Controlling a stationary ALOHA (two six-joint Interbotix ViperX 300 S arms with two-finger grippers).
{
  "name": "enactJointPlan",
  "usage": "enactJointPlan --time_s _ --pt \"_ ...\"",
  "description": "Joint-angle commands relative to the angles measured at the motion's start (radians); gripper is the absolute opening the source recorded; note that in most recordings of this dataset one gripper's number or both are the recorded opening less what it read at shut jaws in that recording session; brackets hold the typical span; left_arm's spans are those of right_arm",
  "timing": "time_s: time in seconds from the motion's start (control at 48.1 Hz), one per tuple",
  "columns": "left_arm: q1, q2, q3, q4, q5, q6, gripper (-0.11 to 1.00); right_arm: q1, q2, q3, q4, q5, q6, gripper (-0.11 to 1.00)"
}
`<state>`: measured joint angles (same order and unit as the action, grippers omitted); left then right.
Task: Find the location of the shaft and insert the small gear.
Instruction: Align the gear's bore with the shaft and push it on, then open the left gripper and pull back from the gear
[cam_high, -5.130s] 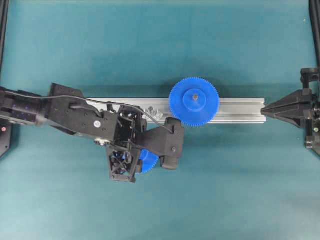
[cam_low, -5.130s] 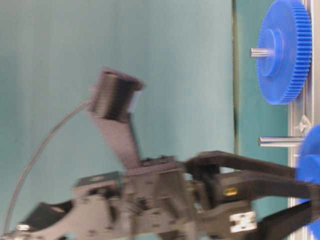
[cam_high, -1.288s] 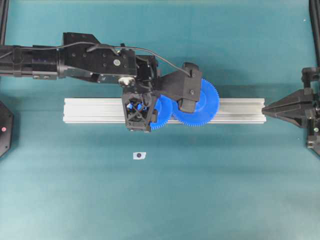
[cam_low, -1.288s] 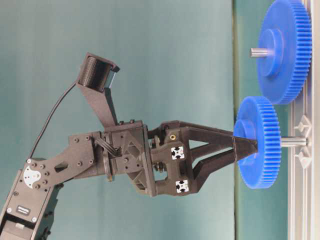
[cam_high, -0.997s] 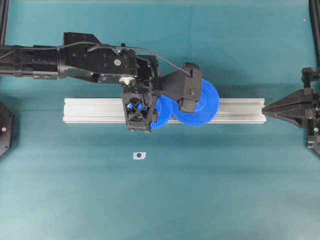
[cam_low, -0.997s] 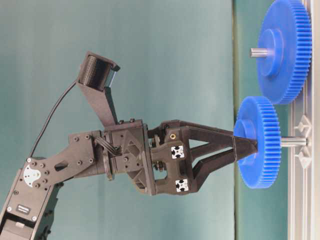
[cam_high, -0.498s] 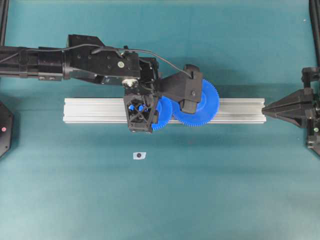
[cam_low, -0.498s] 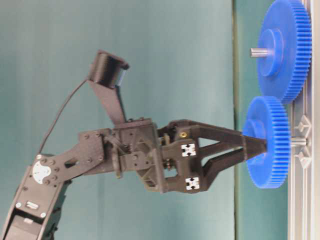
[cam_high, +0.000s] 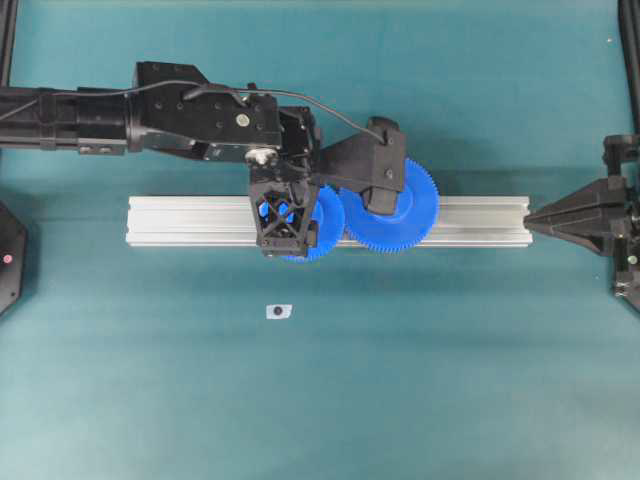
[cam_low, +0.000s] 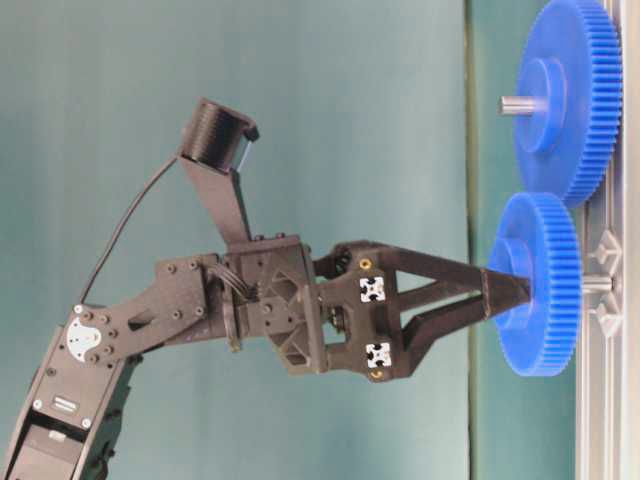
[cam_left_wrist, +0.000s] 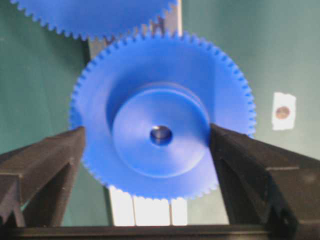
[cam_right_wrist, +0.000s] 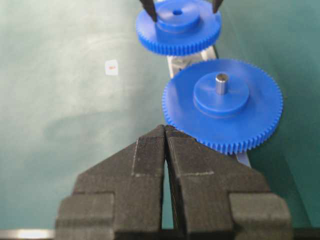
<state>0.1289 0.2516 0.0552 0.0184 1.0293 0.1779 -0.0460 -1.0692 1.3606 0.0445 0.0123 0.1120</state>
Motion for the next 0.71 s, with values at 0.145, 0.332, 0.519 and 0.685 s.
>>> enactJointPlan --time_s 0.145,0.332,0.519,0.685 --pt "-0.015 -0.028 -0.034 0.008 0.002 -0.006 0.91 -0.002 0.006 -0.012 0.0 -0.003 0.011 0.02" --pt "-0.044 -0.046 -0.035 0.005 0.005 -0.012 0.9 -0.002 0.006 -0.012 0.0 -0.003 0.011 0.02" --pt "-0.051 -0.067 -0.034 0.005 0.006 -0.028 0.9 -0.002 0.006 -0.012 0.0 -0.003 0.011 0.02" --pt "-0.051 -0.069 -0.032 0.005 0.009 -0.035 0.9 -0.002 0.006 -0.014 0.0 -0.003 0.011 0.02"
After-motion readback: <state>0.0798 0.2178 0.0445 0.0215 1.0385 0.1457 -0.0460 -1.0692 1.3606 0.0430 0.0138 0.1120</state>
